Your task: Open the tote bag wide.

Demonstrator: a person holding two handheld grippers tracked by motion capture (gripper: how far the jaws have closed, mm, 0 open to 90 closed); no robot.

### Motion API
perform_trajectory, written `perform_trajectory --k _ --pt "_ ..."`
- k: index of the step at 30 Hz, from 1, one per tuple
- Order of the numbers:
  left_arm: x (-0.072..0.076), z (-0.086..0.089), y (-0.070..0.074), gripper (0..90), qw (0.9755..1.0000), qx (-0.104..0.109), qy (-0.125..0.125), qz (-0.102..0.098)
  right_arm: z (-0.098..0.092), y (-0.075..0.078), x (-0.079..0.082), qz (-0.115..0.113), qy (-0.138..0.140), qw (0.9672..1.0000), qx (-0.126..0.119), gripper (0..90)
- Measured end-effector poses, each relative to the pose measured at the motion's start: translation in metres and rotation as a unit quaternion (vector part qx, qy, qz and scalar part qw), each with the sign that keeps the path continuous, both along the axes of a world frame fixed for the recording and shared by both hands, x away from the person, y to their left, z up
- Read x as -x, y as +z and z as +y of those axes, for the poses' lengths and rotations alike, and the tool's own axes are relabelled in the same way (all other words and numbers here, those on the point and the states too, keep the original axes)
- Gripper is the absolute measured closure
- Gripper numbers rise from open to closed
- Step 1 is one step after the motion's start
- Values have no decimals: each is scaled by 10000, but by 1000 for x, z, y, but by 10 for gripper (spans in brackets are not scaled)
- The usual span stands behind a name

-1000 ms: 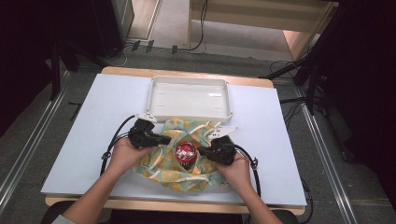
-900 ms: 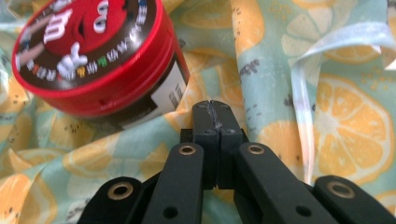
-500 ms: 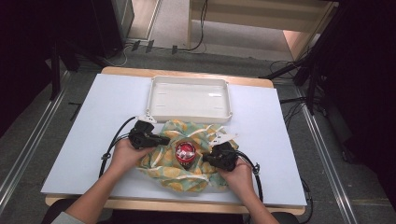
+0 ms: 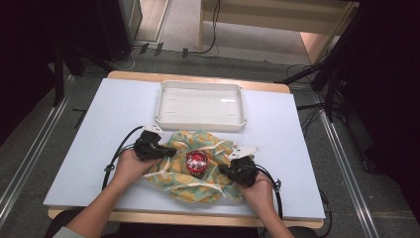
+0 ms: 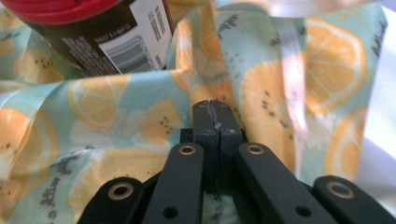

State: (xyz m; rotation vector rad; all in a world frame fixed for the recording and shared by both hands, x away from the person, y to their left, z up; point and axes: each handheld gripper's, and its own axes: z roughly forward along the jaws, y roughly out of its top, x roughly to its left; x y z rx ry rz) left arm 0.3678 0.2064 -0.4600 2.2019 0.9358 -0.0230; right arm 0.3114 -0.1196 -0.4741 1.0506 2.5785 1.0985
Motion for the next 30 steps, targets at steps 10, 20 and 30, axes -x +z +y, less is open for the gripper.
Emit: perform_trajectory --k 10,20,30 --pt "2 6 6 885 9999 85 73 55 -13 7 5 57 -170 9997 150 900" --pt "12 -3 26 885 9995 276 -125 -127 -15 38 8 -332 -14 9986 -406 900" --pt "28 -8 37 883 9983 506 -236 -168 9 55 25 -370 467 9962 -638 900"
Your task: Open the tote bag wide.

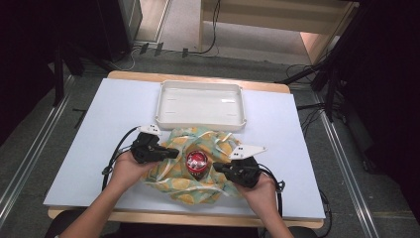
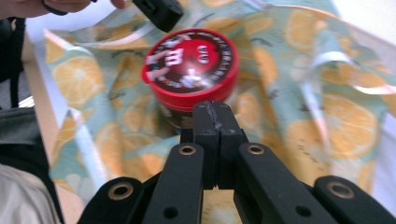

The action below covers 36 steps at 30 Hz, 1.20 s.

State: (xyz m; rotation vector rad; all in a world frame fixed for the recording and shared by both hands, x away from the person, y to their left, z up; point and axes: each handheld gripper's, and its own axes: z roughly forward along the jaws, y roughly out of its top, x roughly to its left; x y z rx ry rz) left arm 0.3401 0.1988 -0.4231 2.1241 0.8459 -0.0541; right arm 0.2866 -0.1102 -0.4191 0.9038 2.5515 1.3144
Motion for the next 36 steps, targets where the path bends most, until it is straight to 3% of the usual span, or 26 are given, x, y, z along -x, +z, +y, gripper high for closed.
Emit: perform_trajectory --k 5,13,15,28,36 --pt "6 -1 3 883 10000 64 -54 -20 11 0 5 0 232 9997 -43 900" --pt "4 5 4 876 9999 108 62 1 29 -7 9 217 675 9974 -146 900" --pt "3 6 4 880 9999 111 33 -3 32 -12 10 270 721 9970 -78 900" --pt "5 -1 -1 882 9999 95 -71 87 19 -46 14 573 454 9964 438 900" --pt "0 -2 -19 884 9995 -105 -54 299 7 -58 17 696 221 9969 284 900"
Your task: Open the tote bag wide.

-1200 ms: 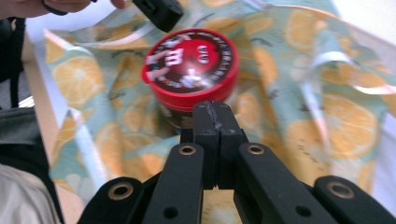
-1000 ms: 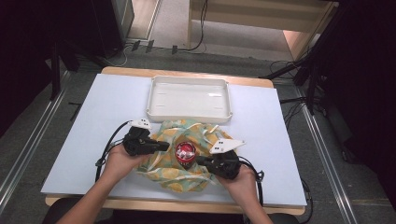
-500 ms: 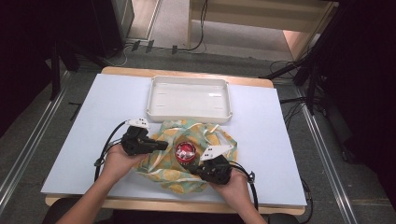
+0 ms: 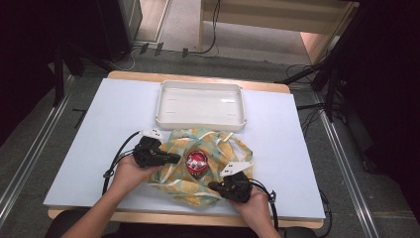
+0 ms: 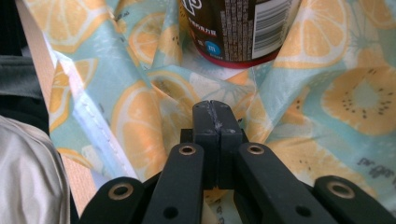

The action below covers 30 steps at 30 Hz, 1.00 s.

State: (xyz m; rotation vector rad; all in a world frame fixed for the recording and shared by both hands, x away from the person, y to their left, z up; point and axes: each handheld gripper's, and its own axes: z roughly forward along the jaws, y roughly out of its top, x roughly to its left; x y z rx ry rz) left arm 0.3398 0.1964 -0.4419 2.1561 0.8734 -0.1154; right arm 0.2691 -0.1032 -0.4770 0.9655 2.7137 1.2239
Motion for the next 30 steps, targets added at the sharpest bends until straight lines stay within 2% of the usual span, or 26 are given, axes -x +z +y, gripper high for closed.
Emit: perform_trajectory --k 5,9,11,13,14,17,19,23,26,30 --pt "-4 3 -10 884 9996 -257 100 59 -7 -1 9 -9 -65 10000 -19 900" --pt "-8 9 -14 885 9992 -285 243 106 -13 0 16 -24 -95 9999 40 900" --pt "-10 11 -15 889 9987 -347 377 79 -15 0 20 -8 -27 10000 57 900" --pt "-13 14 -17 895 9970 -587 493 -52 -15 0 21 -40 27 10000 78 900" --pt "-15 17 -17 900 9965 -606 564 -65 -15 0 21 -27 27 9999 93 900" --pt "-20 28 -17 900 9955 -533 784 20 -15 1 20 5 28 9999 103 900" --pt "-22 34 -16 900 9959 -183 876 161 -15 2 18 -1 1 9999 132 900" --pt "-18 33 -7 900 9970 27 777 51 -13 7 16 -35 7 10000 -4 900" --pt "-15 28 -1 896 9979 26 650 -33 -7 12 11 -186 150 9997 4 900" --pt "-11 24 5 892 9986 65 515 -75 -1 23 8 -293 184 9994 -48 900"
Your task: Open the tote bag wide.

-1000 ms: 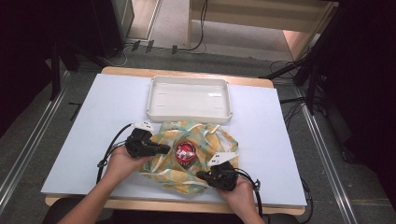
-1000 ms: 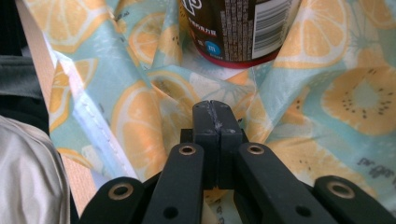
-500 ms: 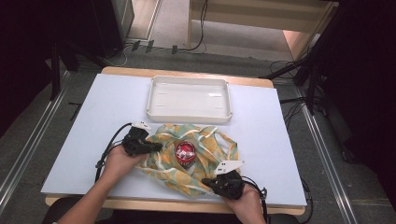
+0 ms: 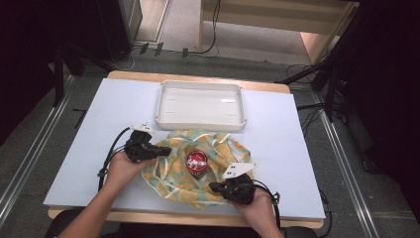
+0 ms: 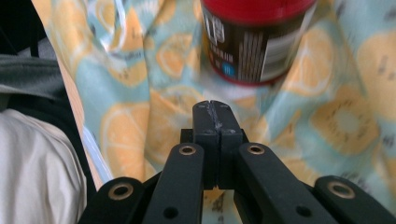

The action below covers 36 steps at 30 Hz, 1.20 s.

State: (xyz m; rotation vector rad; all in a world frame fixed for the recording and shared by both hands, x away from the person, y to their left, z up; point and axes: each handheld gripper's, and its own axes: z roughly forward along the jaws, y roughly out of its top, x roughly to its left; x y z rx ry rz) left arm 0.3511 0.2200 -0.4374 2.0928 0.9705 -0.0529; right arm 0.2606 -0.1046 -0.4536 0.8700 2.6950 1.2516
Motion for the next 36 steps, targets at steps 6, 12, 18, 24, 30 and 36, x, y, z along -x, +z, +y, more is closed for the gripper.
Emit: perform_trajectory --k 6,12,18,24,30,36 --pt "2 -5 4 879 9999 -41 -80 -50 7 13 -7 51 99 9998 -165 900" --pt "6 -9 9 880 9998 -37 -177 -110 22 19 -16 21 293 9990 -337 900" --pt "7 -9 14 880 9996 -16 -228 -162 31 19 -22 89 319 9987 -395 900" --pt "10 -9 21 866 9993 -10 -223 -283 41 21 -24 0 458 9981 -423 900" --pt "11 -10 26 878 9989 84 -263 -379 53 20 -21 49 577 9972 -469 900" --pt "3 -19 26 878 9988 -5 -279 -399 61 13 -20 110 663 9967 -459 900"
